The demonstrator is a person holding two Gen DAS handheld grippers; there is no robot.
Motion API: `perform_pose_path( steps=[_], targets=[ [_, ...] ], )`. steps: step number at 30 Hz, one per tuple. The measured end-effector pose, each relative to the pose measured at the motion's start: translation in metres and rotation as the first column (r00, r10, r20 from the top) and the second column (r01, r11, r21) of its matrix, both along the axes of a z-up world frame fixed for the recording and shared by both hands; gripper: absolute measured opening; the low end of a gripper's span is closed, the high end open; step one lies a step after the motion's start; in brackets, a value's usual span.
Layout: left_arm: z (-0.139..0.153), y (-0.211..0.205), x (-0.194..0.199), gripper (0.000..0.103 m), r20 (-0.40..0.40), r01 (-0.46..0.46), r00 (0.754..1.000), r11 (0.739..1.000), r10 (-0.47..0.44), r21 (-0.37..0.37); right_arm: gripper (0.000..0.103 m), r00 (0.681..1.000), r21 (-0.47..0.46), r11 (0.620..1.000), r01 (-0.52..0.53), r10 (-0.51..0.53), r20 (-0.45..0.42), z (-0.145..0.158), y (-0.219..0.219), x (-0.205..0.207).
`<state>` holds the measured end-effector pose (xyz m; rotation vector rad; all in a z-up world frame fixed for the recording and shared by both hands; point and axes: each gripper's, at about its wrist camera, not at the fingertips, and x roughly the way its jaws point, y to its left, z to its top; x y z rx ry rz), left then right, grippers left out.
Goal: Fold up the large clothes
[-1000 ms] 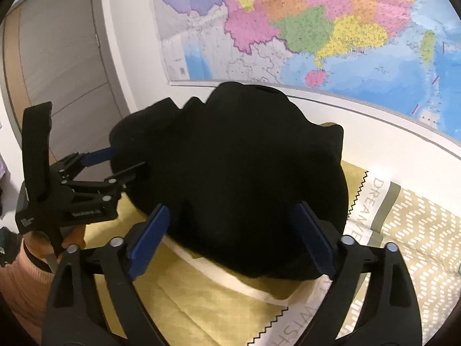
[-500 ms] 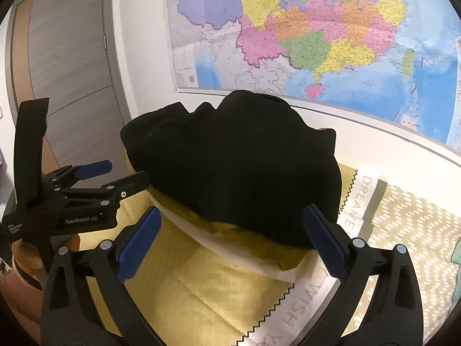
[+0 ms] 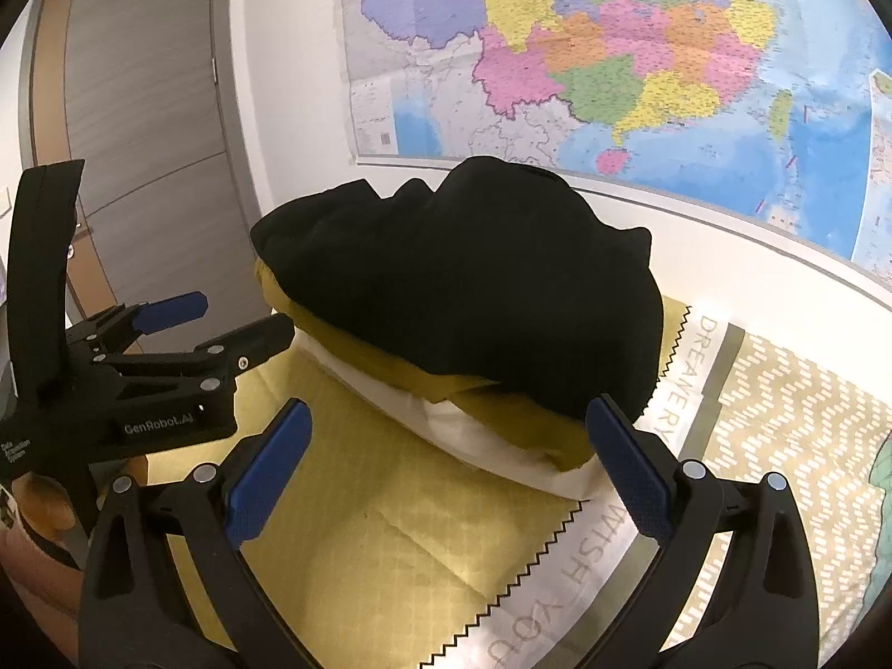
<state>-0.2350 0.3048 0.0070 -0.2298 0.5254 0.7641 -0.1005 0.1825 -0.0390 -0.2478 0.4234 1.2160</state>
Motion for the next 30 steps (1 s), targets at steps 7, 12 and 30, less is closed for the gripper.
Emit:
perform_pose_path(
  steps=[7,12,30],
  targets=[
    [-0.001,-0.010,-0.006,0.096,0.006,0.010,1.000,1.000,-0.009,-0.005,0.097,1.000,0.005,1.000,0.015,-0.015,-0.008,0.000,-0.008,-0.001],
    [-0.002,-0.018,-0.010,0.096,-0.002,0.008,1.000,1.000,-0.008,0.008,0.097,0.999,0.012,1.000,0.028,-0.028,-0.018,-0.002,-0.014,-0.001],
    [-0.004,-0.026,-0.020,0.096,-0.014,-0.012,1.000,1.000,0.012,0.008,0.097,1.000,0.008,1.000,0.024,-0.024,-0.015,-0.006,-0.024,-0.015]
  ],
)
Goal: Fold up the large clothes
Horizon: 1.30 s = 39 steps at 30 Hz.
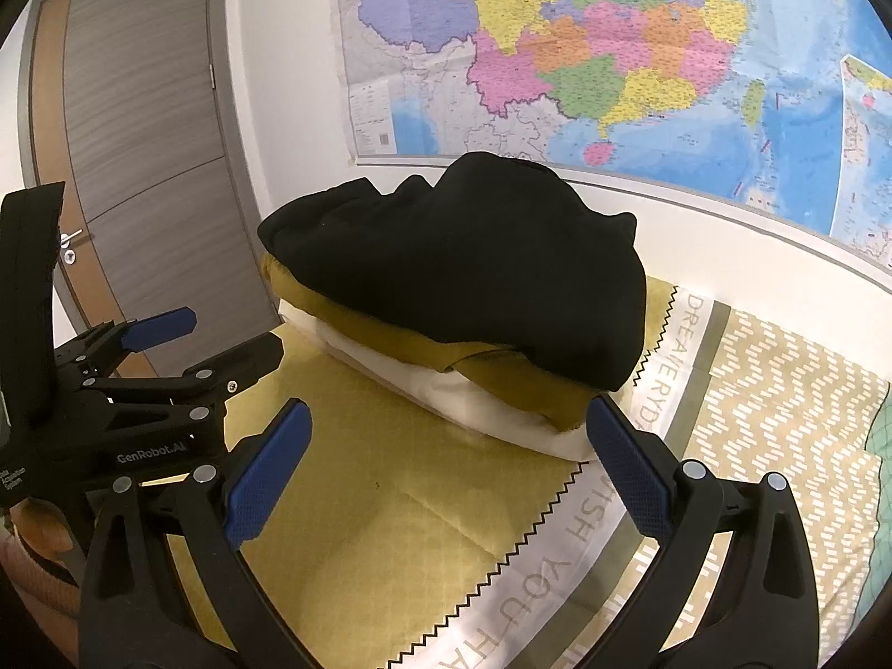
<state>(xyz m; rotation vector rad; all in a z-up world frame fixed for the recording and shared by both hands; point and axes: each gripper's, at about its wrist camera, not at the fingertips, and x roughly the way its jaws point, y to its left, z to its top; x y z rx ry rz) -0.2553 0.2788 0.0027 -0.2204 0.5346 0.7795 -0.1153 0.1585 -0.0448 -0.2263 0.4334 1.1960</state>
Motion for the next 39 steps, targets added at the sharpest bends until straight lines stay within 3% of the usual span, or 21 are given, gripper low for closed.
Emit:
perform_pose_path(
  steps=[39],
  targets=[
    [-0.0046,-0.0062,-0.0031,0.096,-0.022,0.008,1.000,1.000,-0.008,0.006,0.097,1.000,0.004,1.000,0.007,-0.007,-0.019,-0.0044,-0.0029,-0.0098]
  ],
)
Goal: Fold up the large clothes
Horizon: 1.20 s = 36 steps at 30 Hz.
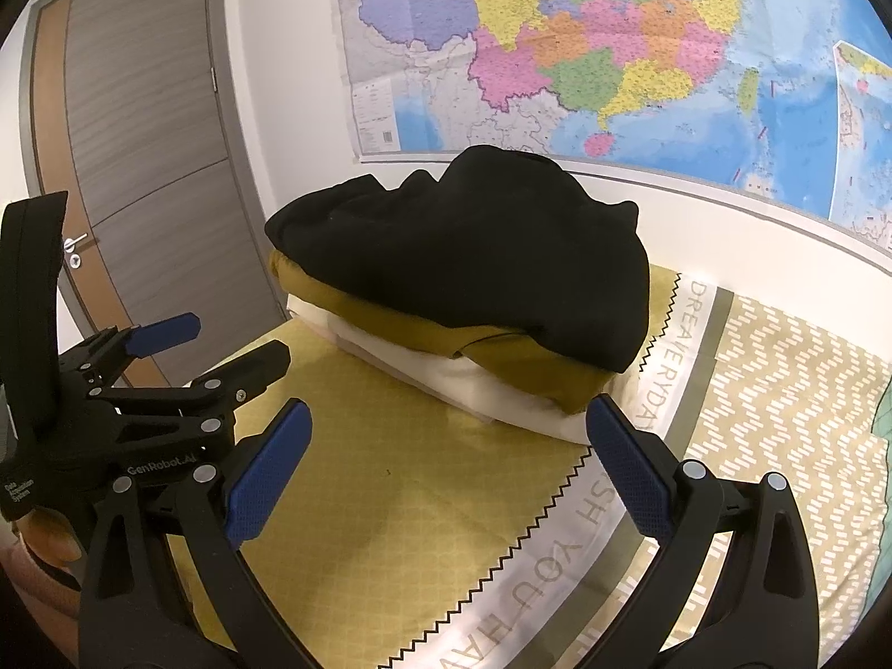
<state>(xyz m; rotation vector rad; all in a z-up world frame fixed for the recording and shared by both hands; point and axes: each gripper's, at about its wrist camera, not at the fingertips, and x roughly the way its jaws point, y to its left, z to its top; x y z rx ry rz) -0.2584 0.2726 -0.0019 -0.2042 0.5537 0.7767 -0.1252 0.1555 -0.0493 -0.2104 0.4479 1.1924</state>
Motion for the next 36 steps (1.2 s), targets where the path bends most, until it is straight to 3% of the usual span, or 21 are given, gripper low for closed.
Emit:
perform_pose_path(
  steps=[36],
  targets=[
    [-0.0026,-0.0002,0.0043,0.096,-0.005,0.006,1.000,1.000,-0.006,-0.001,0.097,1.000,0.005,1.000,-0.005,0.005,-0.005,-0.0004,-0.0015,0.0023]
  ],
)
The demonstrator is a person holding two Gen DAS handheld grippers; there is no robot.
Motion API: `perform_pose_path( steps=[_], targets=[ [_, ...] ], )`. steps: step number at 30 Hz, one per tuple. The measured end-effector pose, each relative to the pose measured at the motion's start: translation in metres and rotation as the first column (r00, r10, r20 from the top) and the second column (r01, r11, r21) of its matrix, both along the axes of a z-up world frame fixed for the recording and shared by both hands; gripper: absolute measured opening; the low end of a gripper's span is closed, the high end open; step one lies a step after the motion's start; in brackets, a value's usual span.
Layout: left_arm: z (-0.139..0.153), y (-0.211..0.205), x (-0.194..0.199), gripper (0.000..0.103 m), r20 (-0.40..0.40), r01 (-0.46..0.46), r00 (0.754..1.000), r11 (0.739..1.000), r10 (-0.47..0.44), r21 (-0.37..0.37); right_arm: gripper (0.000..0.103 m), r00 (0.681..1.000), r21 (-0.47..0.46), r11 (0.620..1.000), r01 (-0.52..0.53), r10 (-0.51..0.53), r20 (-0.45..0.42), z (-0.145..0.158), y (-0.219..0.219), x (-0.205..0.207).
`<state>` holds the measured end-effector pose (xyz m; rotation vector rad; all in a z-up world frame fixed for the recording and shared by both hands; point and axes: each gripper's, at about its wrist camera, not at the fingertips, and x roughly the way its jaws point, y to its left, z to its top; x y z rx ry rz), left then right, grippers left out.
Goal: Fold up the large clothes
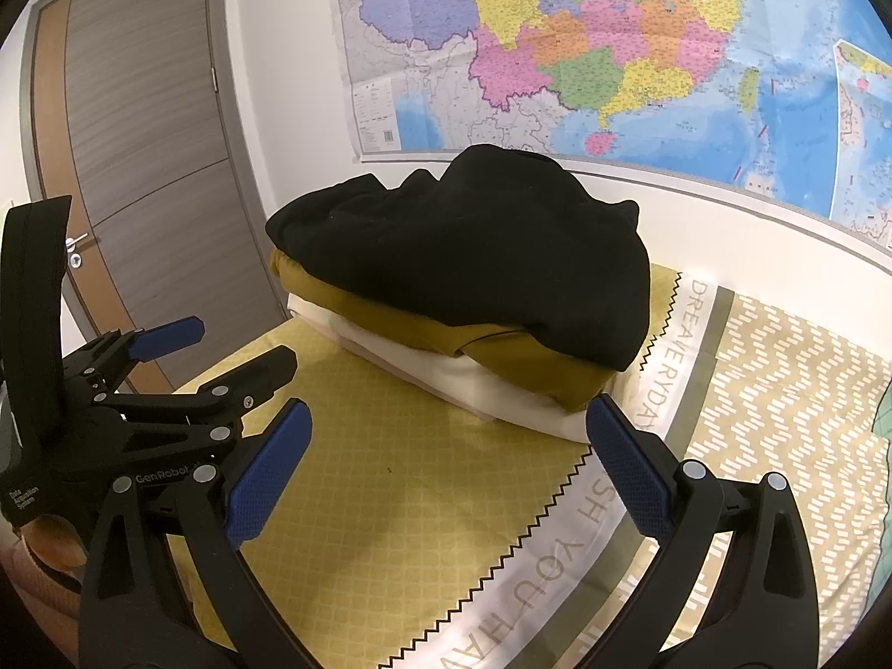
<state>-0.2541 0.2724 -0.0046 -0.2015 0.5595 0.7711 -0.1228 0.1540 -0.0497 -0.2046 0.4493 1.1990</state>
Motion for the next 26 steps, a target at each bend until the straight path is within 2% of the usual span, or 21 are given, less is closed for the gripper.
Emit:
perform_pose_path(
  steps=[12,17,23,26],
  targets=[
    [0.000,0.002,0.001,0.096,-0.003,0.002,1.000,1.000,-0.002,-0.005,0.097,1.000,-0.005,1.000,0.000,0.000,-0.001,0.001,-0.001,-0.001],
    [0.000,-0.007,-0.004,0.096,0.016,0.000,1.000,0.999,0.000,0.038,0.097,1.000,-0.002,1.000,0.005,-0.005,0.001,0.002,-0.005,-0.002],
    [-0.012,-0.014,0.012,0.096,-0.002,0.078,0.997,0.995,-0.078,-0.055,0.097,0.998,-0.009,0.998,0.056,-0.056,-0.001,-0.005,-0.025,0.004],
    [-0.024,-0.027,0.031,0.096,-0.004,0.156,0.988,0.983,-0.157,-0.096,0.097,0.989,-0.017,0.988,0.151,-0.151,-0.007,-0.014,-0.055,0.018]
  ],
)
